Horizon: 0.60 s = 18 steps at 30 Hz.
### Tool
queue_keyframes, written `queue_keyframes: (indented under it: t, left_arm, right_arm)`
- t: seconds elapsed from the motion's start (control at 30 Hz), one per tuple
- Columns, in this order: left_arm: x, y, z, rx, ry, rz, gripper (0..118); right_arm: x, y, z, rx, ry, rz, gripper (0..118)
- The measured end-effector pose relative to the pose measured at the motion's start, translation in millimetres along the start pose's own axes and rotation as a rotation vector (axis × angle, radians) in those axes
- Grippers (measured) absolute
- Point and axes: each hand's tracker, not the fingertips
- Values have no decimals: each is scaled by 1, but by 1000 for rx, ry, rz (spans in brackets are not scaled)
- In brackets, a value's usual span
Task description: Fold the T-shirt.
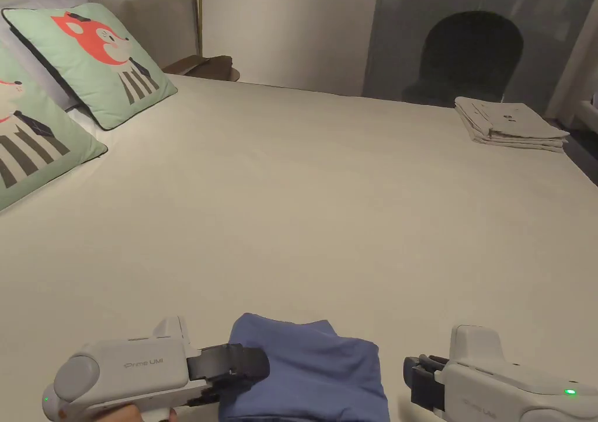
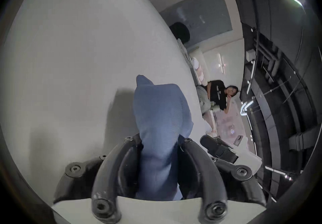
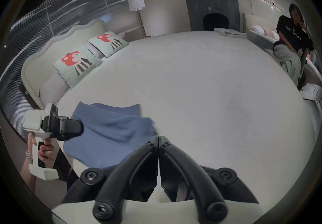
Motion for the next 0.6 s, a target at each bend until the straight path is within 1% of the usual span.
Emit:
queue_keyframes:
  t: [0.2, 0.33, 0.43, 0.53, 0.6]
  left_arm:
    - [-68, 60, 114, 185, 115, 96, 28]
    - [-106, 93, 184, 286, 201, 130, 28]
    - [-133, 116, 217, 331, 250, 175, 28]
    - [-153, 128, 232, 358, 286, 225, 28]
    - [-154, 127, 230, 355, 304, 225, 36]
  right_arm:
    - [-40, 22, -19, 22, 31, 23, 0]
    - [-66, 36, -41, 16, 46, 40, 0]
    - [-81, 44, -54, 20, 64, 41, 0]
    - [-92, 50, -62, 23, 71, 38, 0]
    - [-98, 51, -65, 20, 74, 46, 0]
